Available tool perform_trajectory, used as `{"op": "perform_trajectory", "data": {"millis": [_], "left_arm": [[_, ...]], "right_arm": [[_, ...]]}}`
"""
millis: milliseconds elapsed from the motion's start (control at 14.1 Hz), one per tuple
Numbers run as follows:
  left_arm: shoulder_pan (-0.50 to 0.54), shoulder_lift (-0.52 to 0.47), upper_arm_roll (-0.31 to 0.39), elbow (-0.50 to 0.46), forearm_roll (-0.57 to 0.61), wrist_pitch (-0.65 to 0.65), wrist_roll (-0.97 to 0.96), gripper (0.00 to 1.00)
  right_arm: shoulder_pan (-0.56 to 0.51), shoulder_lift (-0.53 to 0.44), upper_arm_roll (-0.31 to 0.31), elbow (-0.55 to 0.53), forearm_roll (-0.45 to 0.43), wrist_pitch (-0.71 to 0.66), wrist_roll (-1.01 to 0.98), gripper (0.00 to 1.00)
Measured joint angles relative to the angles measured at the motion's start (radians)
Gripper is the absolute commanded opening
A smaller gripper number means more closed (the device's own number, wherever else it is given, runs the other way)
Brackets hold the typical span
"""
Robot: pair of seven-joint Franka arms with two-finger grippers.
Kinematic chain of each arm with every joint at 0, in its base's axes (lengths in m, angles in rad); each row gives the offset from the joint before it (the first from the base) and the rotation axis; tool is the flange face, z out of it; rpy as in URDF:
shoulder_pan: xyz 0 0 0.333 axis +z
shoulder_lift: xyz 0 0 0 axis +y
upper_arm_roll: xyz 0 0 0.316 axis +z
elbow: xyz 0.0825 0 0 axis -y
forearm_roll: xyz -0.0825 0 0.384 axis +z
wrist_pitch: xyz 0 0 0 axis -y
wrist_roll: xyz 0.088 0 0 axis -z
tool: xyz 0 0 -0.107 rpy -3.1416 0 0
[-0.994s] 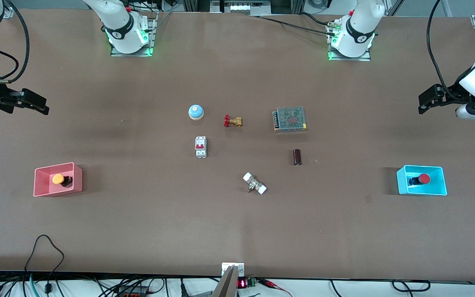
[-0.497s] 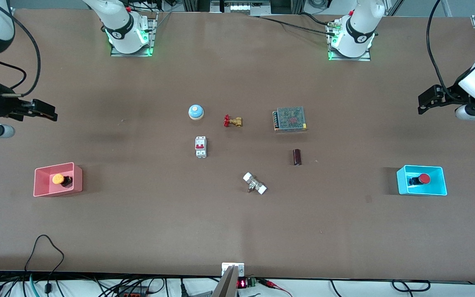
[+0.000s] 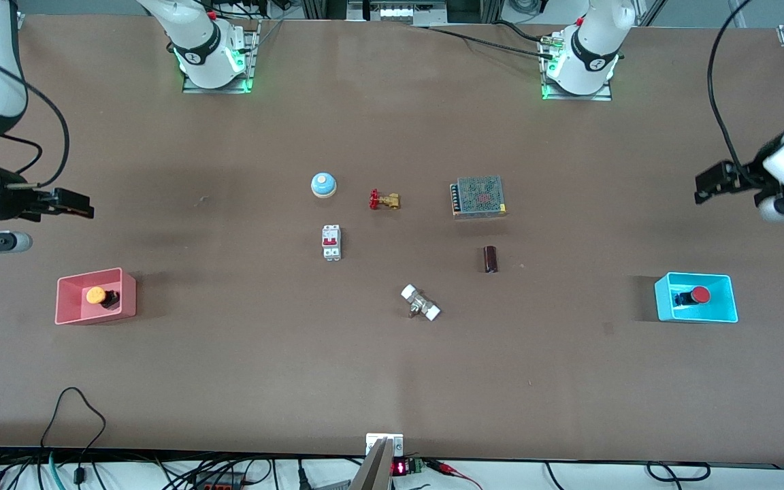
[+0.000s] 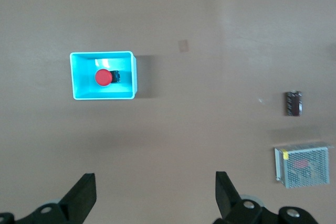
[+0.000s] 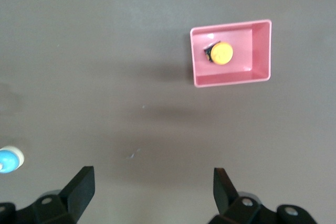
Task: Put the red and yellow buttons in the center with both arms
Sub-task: 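Lower the right gripper to the pink box while the left gripper reaches the cyan box, then grasp the yellow button with the right gripper while the left gripper grasps the red button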
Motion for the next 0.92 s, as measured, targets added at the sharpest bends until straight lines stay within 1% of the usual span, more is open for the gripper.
{"op": "perform_trajectory", "data": {"millis": [213, 497, 639, 781, 923], "left_arm": [[0.062, 0.130, 0.005, 0.054, 0.007, 0.024, 0.005, 1.00], [0.127, 0.338, 0.007, 0.060, 0.058, 0.212, 0.013, 1.00], [0.156, 0.425, 0.007, 0.062, 0.062, 0.323, 0.030, 1.00], [0.169, 0.489, 0.007, 0.063, 0.062, 0.413, 0.041, 1.00], [0.170, 0.529, 0.006, 0.062, 0.062, 0.453, 0.045, 1.00]], "right_arm": [[-0.041, 0.064, 0.000, -0.001, 0.000, 0.118, -0.105, 1.00], [-0.100, 0.173, 0.000, -0.001, -0.004, 0.296, -0.192, 1.00], [-0.115, 0.222, 0.000, -0.002, -0.028, 0.376, -0.196, 1.00], [-0.131, 0.258, 0.000, -0.014, -0.038, 0.448, -0.198, 1.00], [-0.140, 0.277, 0.001, -0.044, -0.039, 0.522, -0.201, 1.00]]}}
